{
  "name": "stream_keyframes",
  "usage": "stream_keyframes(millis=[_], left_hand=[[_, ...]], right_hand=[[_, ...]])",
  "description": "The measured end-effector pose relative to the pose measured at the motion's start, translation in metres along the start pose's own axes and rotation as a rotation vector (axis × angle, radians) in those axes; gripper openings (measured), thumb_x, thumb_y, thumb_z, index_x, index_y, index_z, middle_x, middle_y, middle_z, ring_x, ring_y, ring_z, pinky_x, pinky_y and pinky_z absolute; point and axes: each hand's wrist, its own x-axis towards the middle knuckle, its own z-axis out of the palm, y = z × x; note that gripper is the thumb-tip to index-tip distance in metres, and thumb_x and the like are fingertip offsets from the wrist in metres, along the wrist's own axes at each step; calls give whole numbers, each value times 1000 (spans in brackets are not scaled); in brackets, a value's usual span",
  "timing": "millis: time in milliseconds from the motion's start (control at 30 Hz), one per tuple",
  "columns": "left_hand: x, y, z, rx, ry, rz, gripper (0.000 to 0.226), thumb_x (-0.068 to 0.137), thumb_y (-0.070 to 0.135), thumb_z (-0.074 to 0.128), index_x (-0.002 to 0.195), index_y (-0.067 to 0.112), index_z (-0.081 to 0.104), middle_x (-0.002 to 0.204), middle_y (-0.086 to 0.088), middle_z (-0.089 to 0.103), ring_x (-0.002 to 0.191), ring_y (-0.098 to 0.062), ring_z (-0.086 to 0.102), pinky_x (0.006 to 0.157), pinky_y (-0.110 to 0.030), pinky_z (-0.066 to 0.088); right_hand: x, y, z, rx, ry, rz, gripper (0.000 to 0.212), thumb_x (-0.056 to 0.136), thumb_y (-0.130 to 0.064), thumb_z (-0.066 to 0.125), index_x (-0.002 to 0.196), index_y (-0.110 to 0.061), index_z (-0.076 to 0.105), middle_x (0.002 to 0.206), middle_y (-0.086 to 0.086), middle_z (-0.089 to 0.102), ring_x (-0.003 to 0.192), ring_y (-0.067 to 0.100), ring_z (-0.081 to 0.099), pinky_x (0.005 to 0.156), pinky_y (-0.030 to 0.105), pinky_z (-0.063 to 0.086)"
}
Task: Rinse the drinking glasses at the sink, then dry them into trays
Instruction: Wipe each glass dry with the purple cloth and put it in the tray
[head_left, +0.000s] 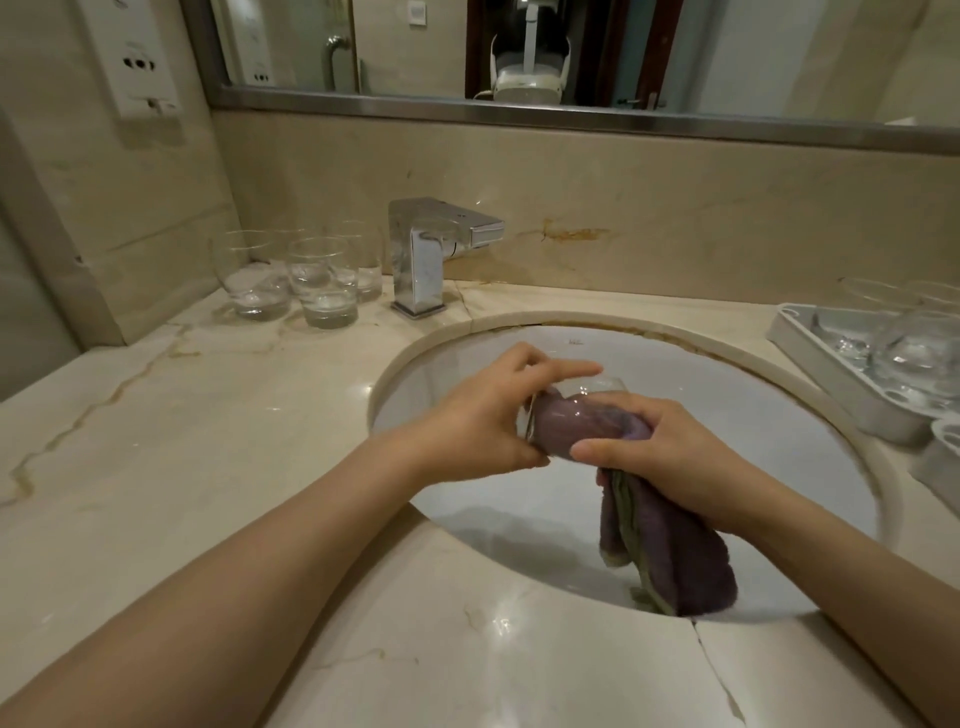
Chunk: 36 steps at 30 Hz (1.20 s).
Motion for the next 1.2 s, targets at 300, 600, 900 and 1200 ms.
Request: stream_keyframes(millis=[300,600,900,1200], left_hand=[[-2,0,-11,-680,-199,-338,78,72,-7,77,130,38,51,127,-2,57,101,-18,66,78,-27,56],[-4,2,7,296,-21,131,85,80,9,74,142,43,28,118,-6,41,105,-23,49,87,-34,48],[0,5,3,-218,73,-75,95,65,1,84,139,40,39,124,6,48,110,-5,54,88,-19,49],[0,5,-3,-699,-126,-337,83,72,-13,73,134,38,51,130,-1,56,93,-24,70,76,-34,58]], right_hand=[[4,16,-13,-933,64,-621,46,70,-30,72,115,-32,64,120,-8,63,93,20,65,71,36,58],[-3,-1,-7,212,-120,145,32,73,-20,80,104,-19,69,78,2,70,61,12,61,57,23,52],[-6,-8,-6,-181,38,-130,34,76,-16,78,97,-39,65,85,-23,70,72,-2,64,66,11,48],[-1,12,-12,-751,34,-508,45,76,-35,72,120,-35,64,116,-22,60,97,4,62,79,25,54]])
